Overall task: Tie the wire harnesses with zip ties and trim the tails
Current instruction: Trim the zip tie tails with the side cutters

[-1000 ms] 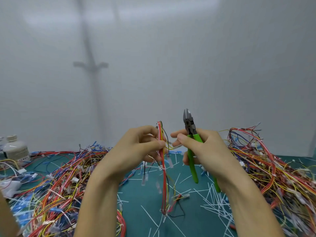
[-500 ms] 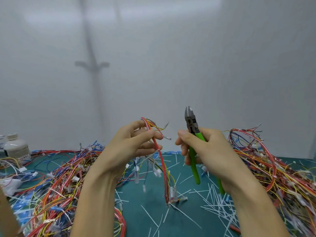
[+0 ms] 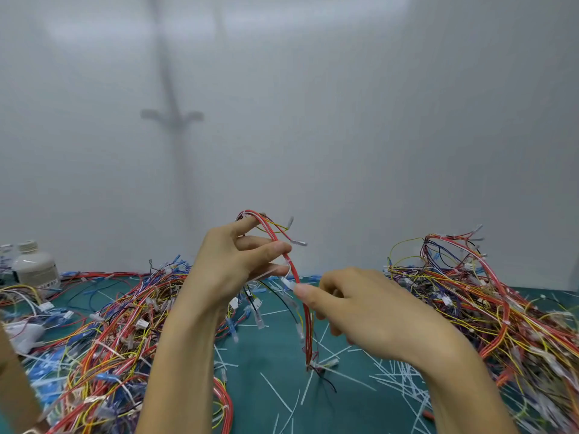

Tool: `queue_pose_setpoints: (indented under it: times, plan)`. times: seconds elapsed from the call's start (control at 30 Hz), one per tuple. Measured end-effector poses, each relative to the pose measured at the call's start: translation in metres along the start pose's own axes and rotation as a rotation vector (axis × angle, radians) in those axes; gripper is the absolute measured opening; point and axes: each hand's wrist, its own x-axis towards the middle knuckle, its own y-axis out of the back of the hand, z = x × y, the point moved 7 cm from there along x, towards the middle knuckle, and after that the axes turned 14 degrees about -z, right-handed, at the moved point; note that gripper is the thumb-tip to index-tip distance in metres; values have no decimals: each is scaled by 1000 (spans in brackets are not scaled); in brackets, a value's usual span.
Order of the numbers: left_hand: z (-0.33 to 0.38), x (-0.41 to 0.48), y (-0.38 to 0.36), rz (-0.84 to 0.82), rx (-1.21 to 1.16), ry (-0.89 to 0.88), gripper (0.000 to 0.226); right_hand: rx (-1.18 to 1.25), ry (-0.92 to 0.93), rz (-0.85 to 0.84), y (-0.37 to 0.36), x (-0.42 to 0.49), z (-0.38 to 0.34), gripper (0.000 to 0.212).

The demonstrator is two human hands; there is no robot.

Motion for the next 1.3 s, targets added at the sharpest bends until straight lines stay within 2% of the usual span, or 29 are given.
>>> queue_pose_setpoints:
  times: [0.2, 0.3, 0.7, 1.1, 1.3]
  plan:
    - [3, 4, -4, 9, 78, -65, 36, 86, -17, 39, 0, 7, 3, 65]
    - [0, 6, -5, 13, 81, -51, 54, 149, -17, 15, -1, 8, 7, 63]
    - [-2, 8, -8, 58, 133, -16, 36, 52, -87, 84, 2, 4, 9, 62]
    - [-4, 8, -9, 77, 167, 25, 44, 19, -137, 103, 1, 3, 10, 53]
    - [-2, 7, -9, 75, 182, 13, 38, 28, -127, 116, 3, 4, 11, 59]
